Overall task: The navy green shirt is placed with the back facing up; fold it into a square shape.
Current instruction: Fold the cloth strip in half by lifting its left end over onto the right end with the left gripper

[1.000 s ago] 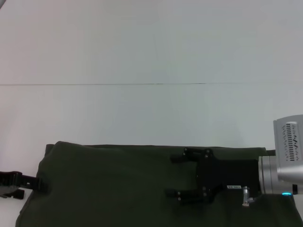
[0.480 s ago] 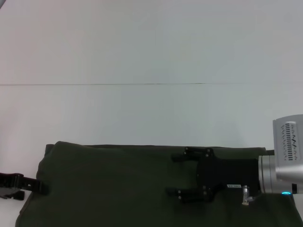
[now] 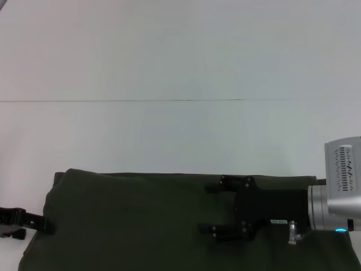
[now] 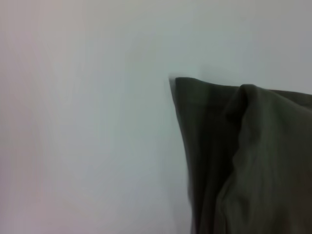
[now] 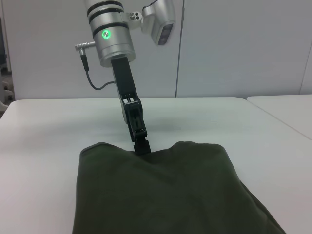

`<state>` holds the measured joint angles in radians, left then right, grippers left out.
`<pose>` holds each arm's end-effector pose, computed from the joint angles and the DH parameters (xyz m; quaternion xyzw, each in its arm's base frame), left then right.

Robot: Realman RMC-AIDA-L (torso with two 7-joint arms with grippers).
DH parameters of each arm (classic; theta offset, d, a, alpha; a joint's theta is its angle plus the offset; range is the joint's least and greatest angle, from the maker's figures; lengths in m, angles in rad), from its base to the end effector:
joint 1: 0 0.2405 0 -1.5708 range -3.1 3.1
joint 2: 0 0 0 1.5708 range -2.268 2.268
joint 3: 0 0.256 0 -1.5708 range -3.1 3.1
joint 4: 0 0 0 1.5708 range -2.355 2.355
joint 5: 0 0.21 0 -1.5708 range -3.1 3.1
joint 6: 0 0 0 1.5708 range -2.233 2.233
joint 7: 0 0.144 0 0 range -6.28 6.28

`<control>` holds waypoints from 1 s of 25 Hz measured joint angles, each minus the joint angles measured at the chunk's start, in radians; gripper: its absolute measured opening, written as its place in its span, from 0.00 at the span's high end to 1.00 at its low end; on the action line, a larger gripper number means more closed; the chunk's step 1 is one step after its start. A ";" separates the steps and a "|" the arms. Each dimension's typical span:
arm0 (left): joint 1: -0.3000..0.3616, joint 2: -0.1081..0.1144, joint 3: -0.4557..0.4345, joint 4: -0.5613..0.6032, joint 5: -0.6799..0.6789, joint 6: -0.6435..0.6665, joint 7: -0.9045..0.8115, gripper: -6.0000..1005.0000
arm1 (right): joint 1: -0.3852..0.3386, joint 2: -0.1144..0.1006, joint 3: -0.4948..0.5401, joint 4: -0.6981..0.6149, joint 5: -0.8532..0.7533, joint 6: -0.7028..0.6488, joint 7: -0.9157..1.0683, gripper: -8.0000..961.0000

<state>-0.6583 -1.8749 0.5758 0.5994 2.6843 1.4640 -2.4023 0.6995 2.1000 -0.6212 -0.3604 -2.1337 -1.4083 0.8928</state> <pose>-0.3449 0.3483 0.0704 -0.7449 -0.6468 0.0322 0.1604 0.2403 0.3385 -0.0649 -0.9728 0.0355 0.1972 0.1159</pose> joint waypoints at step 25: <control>-0.009 0.000 0.004 -0.010 0.012 0.024 0.008 0.10 | 0.011 0.002 -0.011 0.012 0.000 0.018 0.001 0.08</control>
<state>-0.6676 -1.8751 0.5794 0.5893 2.6966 1.4878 -2.3945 0.7105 2.1016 -0.6320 -0.3485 -2.1338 -1.3905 0.8941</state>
